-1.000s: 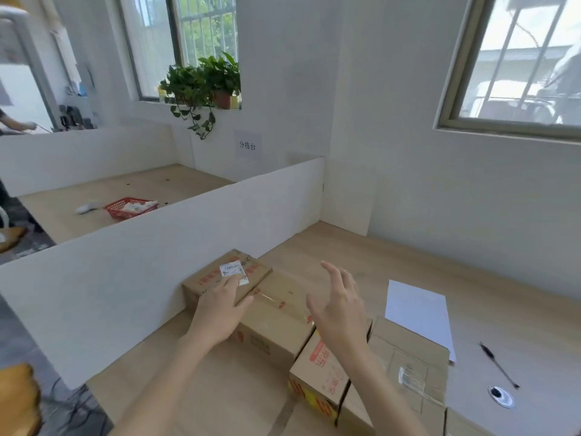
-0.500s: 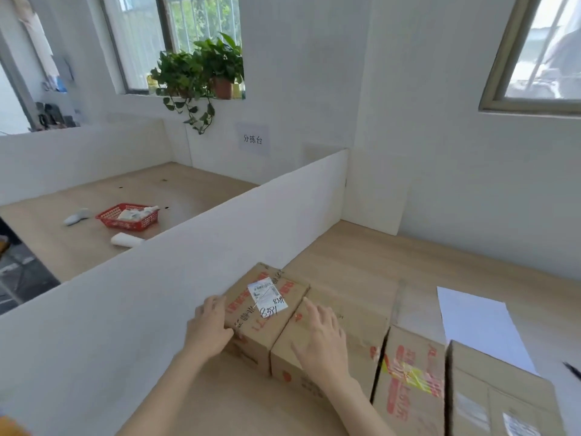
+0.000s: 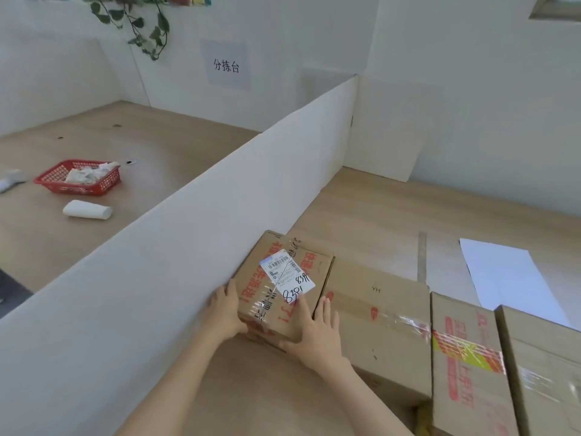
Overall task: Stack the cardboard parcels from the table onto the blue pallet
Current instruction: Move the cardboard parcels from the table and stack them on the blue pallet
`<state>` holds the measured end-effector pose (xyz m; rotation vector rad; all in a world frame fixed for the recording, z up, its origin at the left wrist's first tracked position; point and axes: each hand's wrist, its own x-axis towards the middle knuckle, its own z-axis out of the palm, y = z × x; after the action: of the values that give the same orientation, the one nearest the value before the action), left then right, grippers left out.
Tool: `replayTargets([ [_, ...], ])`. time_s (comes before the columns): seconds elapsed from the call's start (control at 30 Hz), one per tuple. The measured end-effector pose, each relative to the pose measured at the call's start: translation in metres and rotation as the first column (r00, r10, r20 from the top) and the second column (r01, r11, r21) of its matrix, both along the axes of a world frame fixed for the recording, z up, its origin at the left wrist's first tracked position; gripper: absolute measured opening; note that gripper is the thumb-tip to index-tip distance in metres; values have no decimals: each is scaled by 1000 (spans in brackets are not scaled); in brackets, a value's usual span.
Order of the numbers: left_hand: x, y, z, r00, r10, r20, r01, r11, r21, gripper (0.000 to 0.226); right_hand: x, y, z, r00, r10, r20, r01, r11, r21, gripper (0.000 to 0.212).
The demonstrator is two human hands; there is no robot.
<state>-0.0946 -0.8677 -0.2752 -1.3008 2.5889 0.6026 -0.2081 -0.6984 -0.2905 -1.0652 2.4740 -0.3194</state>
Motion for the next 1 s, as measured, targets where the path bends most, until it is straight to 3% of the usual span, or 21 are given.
replayTargets([
  [0.27,-10,-12,4,999,40,-28,-40,999,-2,86,6,-9,-13,996,-56,-63,53,997,-50,110],
  [0.53,-13,-21,32,988,64,-140,-57,997,57,96,-8,2,12,987,-45,156,82,968,-237,108],
  [0.67,-6,-21,70,964,89,-250,-49,985,165,101,-14,13,42,966,-48,254,134,932,-335,107],
  [1.0,-17,16,194,880,47,-473,-15,997,71,94,-57,45,170,976,-7,216,124,838,-532,103],
])
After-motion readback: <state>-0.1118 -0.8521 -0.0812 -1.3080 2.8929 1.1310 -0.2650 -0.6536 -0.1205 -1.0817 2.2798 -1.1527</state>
